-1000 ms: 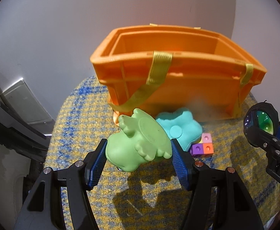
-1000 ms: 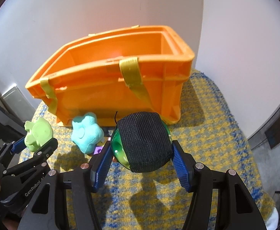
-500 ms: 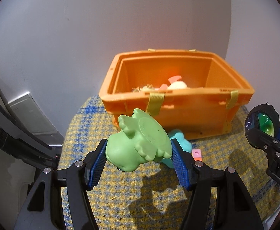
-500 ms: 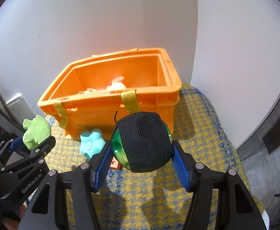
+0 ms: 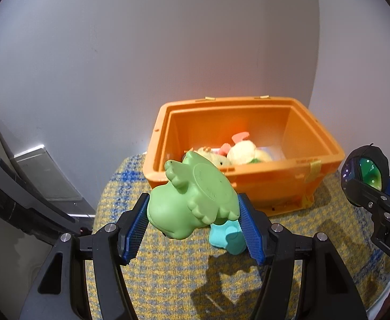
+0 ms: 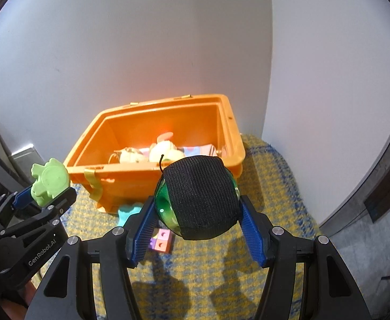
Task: Organize objects
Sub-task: 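Carry ball and frog over the orange bin and open both tools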
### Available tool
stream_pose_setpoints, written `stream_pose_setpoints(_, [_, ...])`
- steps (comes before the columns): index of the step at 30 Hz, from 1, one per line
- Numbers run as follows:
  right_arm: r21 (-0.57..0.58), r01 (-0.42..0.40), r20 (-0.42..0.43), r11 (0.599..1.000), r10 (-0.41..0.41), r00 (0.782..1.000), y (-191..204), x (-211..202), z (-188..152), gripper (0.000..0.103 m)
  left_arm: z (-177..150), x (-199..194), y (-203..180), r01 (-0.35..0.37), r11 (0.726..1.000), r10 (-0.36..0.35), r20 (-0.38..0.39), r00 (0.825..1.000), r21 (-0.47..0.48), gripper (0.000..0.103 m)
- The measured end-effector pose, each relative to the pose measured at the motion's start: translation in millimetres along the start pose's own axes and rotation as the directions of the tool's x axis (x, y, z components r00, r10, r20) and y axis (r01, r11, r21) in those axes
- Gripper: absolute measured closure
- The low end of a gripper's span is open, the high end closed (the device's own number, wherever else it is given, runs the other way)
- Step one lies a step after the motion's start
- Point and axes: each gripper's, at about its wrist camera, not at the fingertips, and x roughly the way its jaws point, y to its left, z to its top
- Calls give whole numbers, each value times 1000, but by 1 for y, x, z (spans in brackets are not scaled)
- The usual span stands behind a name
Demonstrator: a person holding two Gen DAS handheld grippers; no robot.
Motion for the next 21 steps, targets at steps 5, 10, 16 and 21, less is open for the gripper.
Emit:
stream_pose_setpoints(5, [-9,0,21,1000,0,1000,2,-2,14,43,13,0,3,6,1000,-6,9,1000,-8,39])
stream_pose_setpoints(10, [-21,-2,35,1000,3,999,6,-1,26,43,24,4,7,6,1000,-5,19,1000,-16,39])
stream_pose_setpoints(16, [-33,-7,46,999,9,999,10,5,43,43,39,11,10,6,1000,-5,29,1000,-14,39])
stream_pose_setpoints(21, [-44,-7,49,999,9,999,12,14,57,43,51,18,11,5,1000,-5,35,999,-16,39])
